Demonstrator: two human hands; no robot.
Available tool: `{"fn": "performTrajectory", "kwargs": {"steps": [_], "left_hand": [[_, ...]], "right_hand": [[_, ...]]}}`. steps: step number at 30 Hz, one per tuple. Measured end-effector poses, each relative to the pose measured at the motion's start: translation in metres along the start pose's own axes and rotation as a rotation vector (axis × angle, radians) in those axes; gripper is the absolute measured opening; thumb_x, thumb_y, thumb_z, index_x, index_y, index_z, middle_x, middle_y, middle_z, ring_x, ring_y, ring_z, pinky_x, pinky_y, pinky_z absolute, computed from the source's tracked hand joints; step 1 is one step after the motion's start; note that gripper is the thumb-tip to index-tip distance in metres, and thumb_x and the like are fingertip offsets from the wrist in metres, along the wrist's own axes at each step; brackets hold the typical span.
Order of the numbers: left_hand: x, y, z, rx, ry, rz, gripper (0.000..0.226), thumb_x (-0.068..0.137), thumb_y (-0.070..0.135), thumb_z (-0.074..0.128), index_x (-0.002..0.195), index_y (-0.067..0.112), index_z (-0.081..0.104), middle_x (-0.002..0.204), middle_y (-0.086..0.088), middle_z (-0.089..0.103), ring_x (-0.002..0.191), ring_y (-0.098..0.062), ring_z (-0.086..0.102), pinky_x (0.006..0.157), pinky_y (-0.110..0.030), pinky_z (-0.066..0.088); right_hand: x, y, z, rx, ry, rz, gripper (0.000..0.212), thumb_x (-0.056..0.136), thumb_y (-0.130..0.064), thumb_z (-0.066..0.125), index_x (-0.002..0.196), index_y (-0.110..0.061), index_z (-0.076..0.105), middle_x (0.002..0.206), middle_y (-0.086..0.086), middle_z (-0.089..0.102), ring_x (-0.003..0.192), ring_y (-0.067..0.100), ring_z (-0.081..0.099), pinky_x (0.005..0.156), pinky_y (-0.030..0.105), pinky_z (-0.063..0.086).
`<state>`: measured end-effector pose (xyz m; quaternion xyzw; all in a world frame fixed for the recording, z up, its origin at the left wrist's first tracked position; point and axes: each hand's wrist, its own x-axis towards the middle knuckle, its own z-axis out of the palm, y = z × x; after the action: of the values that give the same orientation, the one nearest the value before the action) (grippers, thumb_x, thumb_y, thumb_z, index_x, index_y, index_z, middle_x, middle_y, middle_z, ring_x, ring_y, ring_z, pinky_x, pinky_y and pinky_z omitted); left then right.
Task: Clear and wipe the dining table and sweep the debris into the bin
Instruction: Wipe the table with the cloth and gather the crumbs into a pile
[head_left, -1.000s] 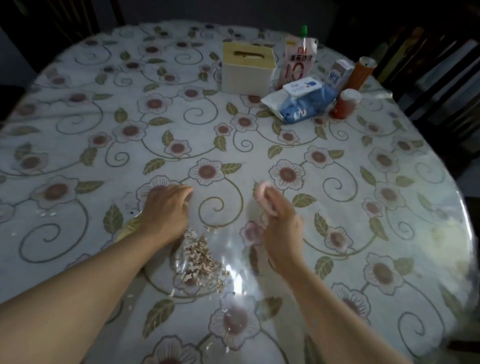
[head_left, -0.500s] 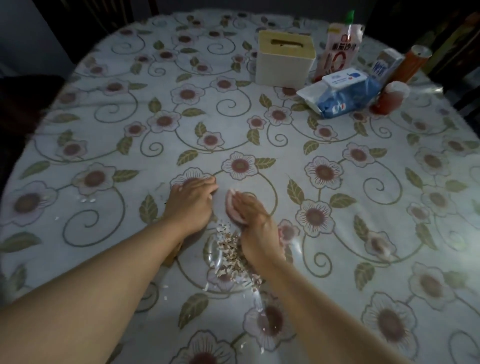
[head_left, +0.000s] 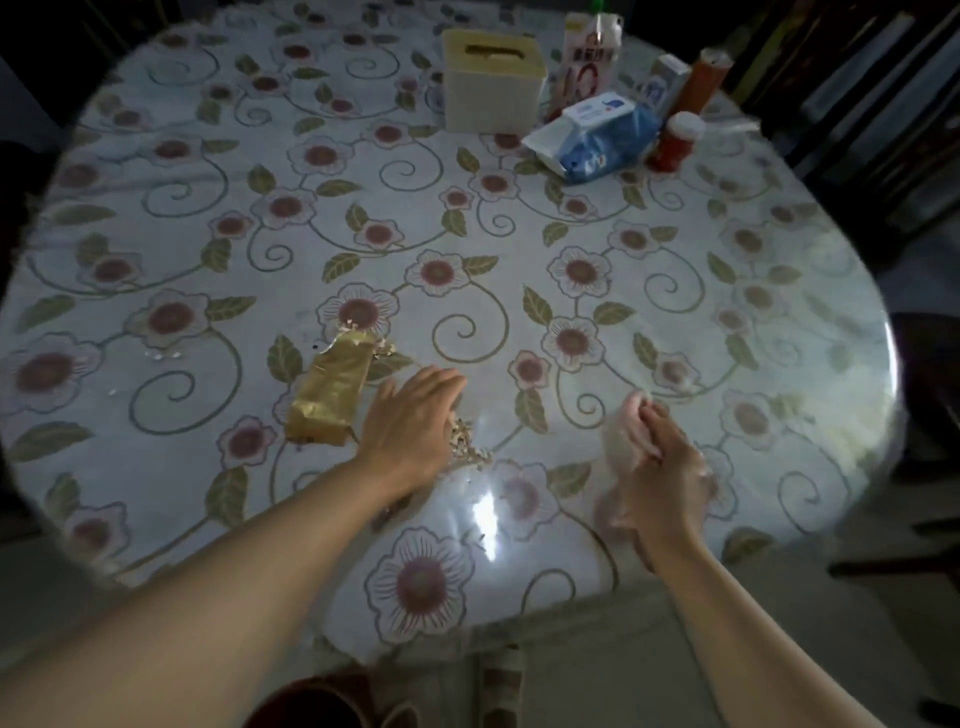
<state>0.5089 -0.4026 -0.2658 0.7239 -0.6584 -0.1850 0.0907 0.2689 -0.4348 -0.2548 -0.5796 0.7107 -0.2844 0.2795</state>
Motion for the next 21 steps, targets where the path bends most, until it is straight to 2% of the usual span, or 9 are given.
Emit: {"fn": "performTrajectory", "kwargs": {"steps": [2, 5, 8, 13, 14, 16, 18, 20, 21], "left_hand": [[-0.002, 0.011, 0.009, 0.03, -0.054, 0.052, 0.05, 0.096, 0.018, 0.031, 0.146, 0.021, 0.025, 0.156, 0.006, 0.023, 0.144, -0.011, 0.015, 0.115, -0.043, 0.011], [0.003, 0.016, 0.013, 0.071, -0.099, 0.075, 0.048, 0.098, 0.019, 0.029, 0.146, 0.022, 0.026, 0.156, 0.007, 0.022, 0.144, -0.011, 0.016, 0.114, -0.045, 0.012], [0.005, 0.014, 0.016, 0.076, -0.1, 0.064, 0.046, 0.098, 0.019, 0.029, 0.144, 0.024, 0.031, 0.155, 0.009, 0.025, 0.142, -0.011, 0.021, 0.114, -0.045, 0.012], [0.007, 0.015, 0.012, 0.069, -0.094, 0.058, 0.044, 0.098, 0.019, 0.03, 0.141, 0.025, 0.037, 0.153, 0.01, 0.029, 0.14, -0.011, 0.026, 0.112, -0.044, 0.013], [0.008, 0.016, 0.01, 0.067, -0.112, 0.052, 0.043, 0.098, 0.02, 0.03, 0.14, 0.025, 0.037, 0.153, 0.009, 0.03, 0.14, -0.011, 0.027, 0.112, -0.044, 0.014], [0.011, 0.017, 0.004, 0.048, -0.149, 0.034, 0.041, 0.097, 0.021, 0.032, 0.137, 0.024, 0.04, 0.149, 0.006, 0.037, 0.136, -0.013, 0.033, 0.11, -0.043, 0.018], [0.009, 0.018, -0.002, 0.006, -0.119, 0.018, 0.039, 0.096, 0.018, 0.033, 0.133, 0.022, 0.044, 0.142, 0.002, 0.047, 0.131, -0.017, 0.041, 0.107, -0.041, 0.024], [0.004, 0.016, -0.006, -0.036, -0.025, 0.014, 0.041, 0.096, 0.014, 0.034, 0.135, 0.018, 0.044, 0.142, -0.001, 0.048, 0.132, -0.019, 0.042, 0.108, -0.041, 0.027], [0.001, 0.014, -0.007, -0.048, 0.02, 0.011, 0.042, 0.096, 0.012, 0.034, 0.136, 0.017, 0.044, 0.143, -0.002, 0.047, 0.133, -0.019, 0.041, 0.109, -0.041, 0.028]], "right_hand": [[-0.005, 0.016, -0.006, -0.033, 0.018, 0.109, 0.067, 0.082, 0.018, 0.038, 0.137, -0.018, 0.045, 0.143, 0.001, 0.045, 0.123, 0.028, 0.05, 0.097, 0.05, 0.047], [-0.016, 0.025, 0.003, -0.134, 0.03, 0.123, 0.071, 0.082, 0.02, 0.037, 0.144, -0.014, 0.035, 0.152, -0.001, 0.031, 0.141, 0.018, 0.025, 0.116, 0.031, 0.021], [-0.037, 0.019, 0.027, -0.155, 0.025, 0.109, 0.077, 0.08, 0.022, 0.035, 0.145, -0.019, 0.031, 0.154, -0.009, 0.025, 0.143, 0.007, 0.014, 0.116, 0.018, 0.006], [-0.096, -0.017, 0.085, -0.112, -0.1, -0.042, 0.086, 0.08, 0.021, 0.043, 0.146, -0.03, 0.023, 0.149, -0.024, 0.019, 0.134, -0.008, 0.0, 0.11, 0.011, -0.003], [-0.104, -0.026, 0.094, -0.091, -0.136, -0.067, 0.085, 0.08, 0.02, 0.046, 0.145, -0.03, 0.026, 0.149, -0.024, 0.022, 0.135, -0.008, 0.002, 0.11, 0.009, -0.002], [-0.107, -0.039, 0.101, 0.043, -0.211, -0.062, 0.077, 0.08, 0.019, 0.047, 0.141, -0.027, 0.038, 0.148, -0.017, 0.033, 0.136, -0.002, 0.021, 0.107, 0.002, 0.012], [-0.102, -0.047, 0.093, 0.275, -0.273, 0.02, 0.067, 0.082, 0.016, 0.046, 0.133, -0.027, 0.049, 0.14, -0.011, 0.046, 0.126, 0.004, 0.043, 0.107, 0.012, 0.032], [-0.091, -0.045, 0.071, 0.428, -0.231, 0.074, 0.053, 0.088, 0.005, 0.047, 0.126, -0.03, 0.055, 0.131, -0.01, 0.055, 0.119, 0.009, 0.053, 0.102, 0.027, 0.045], [-0.081, -0.041, 0.057, 0.443, -0.16, 0.081, 0.048, 0.089, 0.0, 0.047, 0.125, -0.031, 0.055, 0.128, -0.013, 0.056, 0.118, 0.008, 0.053, 0.101, 0.023, 0.045]]}}
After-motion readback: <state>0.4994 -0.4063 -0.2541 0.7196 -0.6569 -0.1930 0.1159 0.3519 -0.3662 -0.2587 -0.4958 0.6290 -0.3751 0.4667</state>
